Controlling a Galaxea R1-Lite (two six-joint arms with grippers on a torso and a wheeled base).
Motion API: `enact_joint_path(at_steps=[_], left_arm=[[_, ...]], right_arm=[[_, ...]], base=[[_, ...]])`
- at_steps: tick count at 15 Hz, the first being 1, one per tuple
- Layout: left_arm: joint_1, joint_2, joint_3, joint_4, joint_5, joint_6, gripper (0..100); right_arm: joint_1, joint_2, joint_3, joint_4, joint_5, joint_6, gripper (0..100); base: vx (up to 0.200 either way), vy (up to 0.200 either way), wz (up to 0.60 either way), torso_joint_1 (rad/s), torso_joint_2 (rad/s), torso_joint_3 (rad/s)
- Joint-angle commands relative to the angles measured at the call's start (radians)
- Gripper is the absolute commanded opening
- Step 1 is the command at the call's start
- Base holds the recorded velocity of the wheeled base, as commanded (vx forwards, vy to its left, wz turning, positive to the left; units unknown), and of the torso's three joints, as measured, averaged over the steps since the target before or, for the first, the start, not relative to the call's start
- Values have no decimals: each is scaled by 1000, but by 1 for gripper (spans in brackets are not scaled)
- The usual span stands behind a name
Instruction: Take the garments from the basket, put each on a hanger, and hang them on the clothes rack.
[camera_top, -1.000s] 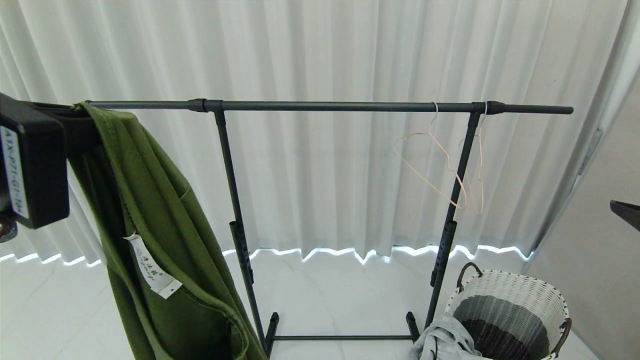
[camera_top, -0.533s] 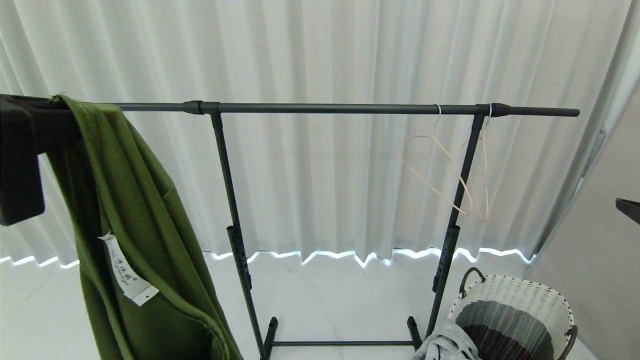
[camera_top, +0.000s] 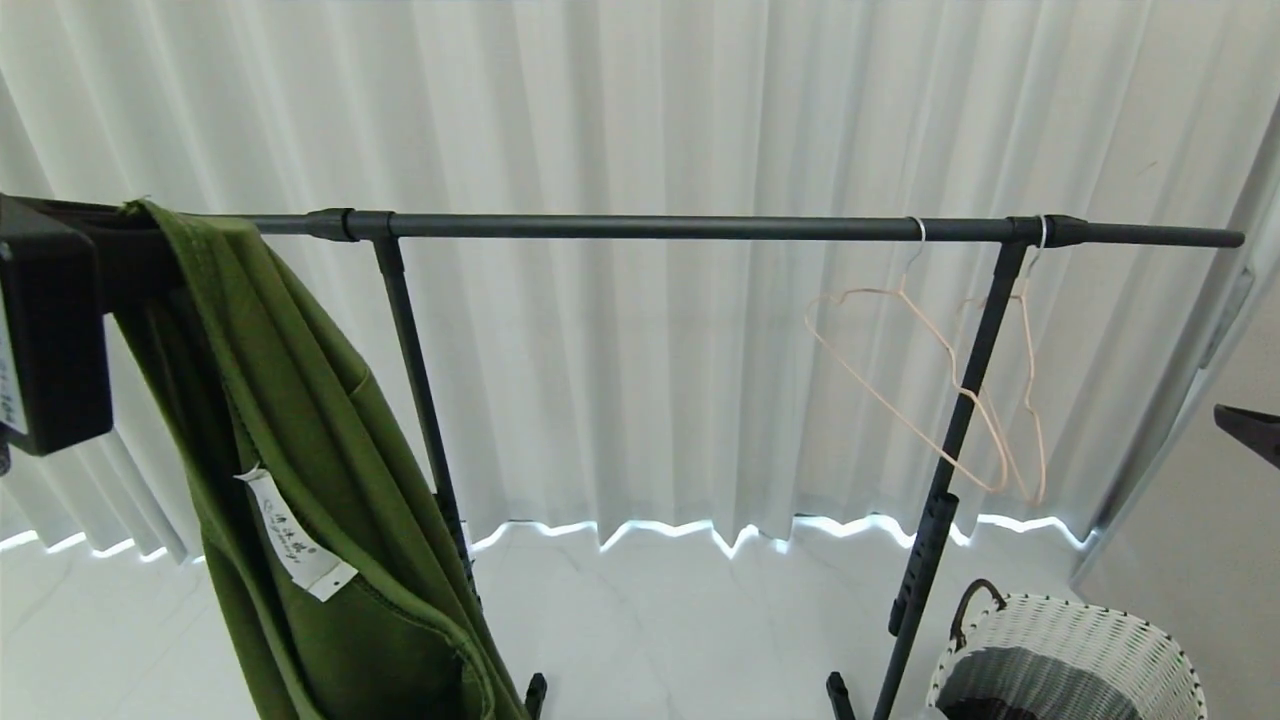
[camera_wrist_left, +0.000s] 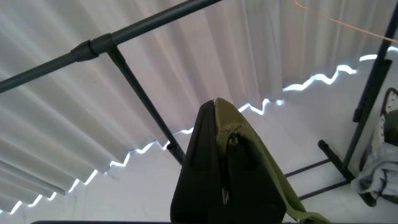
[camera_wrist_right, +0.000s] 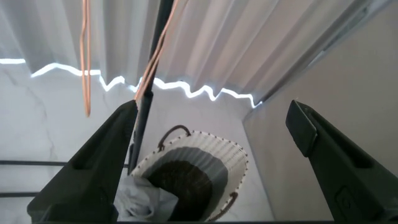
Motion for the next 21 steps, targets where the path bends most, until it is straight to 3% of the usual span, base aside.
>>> enact_joint_path(at_steps=[1,4,8,11,14,21], left_arm=[[0,3,0,0,1,0,0],[0,-1,11,0,1,-1,0],[1,-21,56,0,1,-3,0],[1,-41,83,0,1,-3,0],[1,-47,89,0,2,-1,0],[1,-47,98,0,2,-3,0]], right_arm=[[-1,23,1,0,0,0,100],[-12,75,-1,-3,0,19,100],[-18,181,-7,-3,-2,109,100],[-18,322,-27,-26,-2,275,100],[-20,486,-139,-34,-5,455,100],[-38,635,-218,-35,-8,471,100]], base=[[200,0,0,-2,2,2],[200,0,0,-1,2,1],[0,0,0,0,0,0],[0,0,0,0,0,0],[0,0,0,0,0,0],[0,0,0,0,0,0]])
